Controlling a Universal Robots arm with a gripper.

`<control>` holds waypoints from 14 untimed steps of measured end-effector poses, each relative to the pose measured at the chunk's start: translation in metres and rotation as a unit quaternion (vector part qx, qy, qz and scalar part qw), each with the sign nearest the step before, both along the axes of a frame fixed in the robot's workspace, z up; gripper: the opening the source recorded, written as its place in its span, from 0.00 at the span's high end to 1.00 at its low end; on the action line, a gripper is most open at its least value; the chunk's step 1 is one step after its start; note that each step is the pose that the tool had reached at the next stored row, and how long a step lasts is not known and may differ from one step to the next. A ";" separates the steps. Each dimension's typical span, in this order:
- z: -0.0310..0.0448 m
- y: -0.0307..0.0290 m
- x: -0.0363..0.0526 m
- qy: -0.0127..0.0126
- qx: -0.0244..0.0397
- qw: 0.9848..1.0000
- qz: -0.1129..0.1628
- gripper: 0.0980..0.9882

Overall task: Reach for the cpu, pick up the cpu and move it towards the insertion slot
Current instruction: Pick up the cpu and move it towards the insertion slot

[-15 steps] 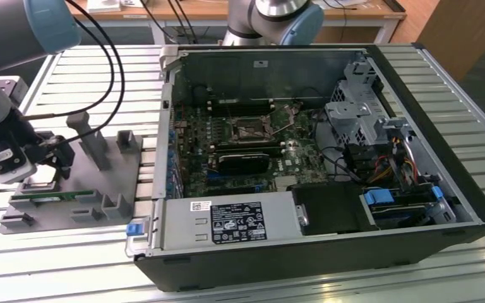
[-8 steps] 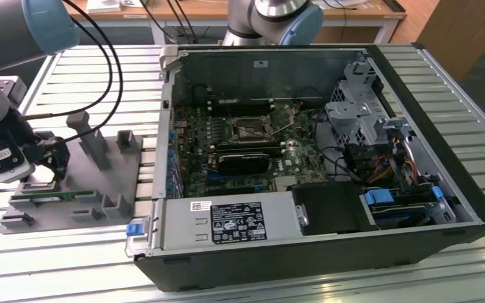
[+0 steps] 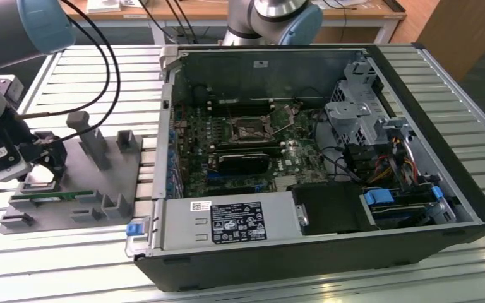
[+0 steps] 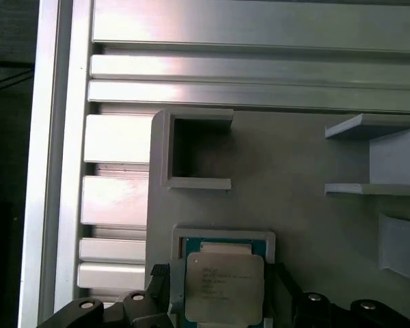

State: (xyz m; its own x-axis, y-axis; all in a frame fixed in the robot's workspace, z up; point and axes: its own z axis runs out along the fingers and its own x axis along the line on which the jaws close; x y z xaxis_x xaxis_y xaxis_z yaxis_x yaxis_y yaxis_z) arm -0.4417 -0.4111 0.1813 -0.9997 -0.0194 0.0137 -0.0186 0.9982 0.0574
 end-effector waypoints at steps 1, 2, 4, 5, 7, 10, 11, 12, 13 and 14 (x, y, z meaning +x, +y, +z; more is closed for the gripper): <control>0.0000 0.0001 0.0000 0.000 0.000 1.000 0.000 0.33; -0.0001 0.0002 -0.0001 0.000 0.000 1.000 0.000 0.33; 0.0004 0.0003 -0.0001 0.000 0.000 1.000 0.000 0.33; 0.0005 0.0003 -0.0001 0.000 0.000 1.000 0.000 0.33; 0.0008 0.0003 -0.0001 0.000 0.000 1.000 0.000 0.35; 0.0014 0.0003 -0.0001 0.000 0.000 1.000 0.000 0.43; 0.0015 0.0003 -0.0001 0.000 0.000 1.000 0.000 0.43; 0.0017 0.0003 -0.0001 0.000 0.000 1.000 0.000 0.44; 0.0017 0.0003 -0.0001 0.000 0.000 1.000 0.000 0.44; 0.0017 0.0003 -0.0001 0.000 0.000 1.000 0.000 0.44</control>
State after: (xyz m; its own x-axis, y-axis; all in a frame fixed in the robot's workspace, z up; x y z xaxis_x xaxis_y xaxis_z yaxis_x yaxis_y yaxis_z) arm -0.4418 -0.4108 0.1830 -0.9997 -0.0194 0.0139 -0.0186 0.9982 0.0573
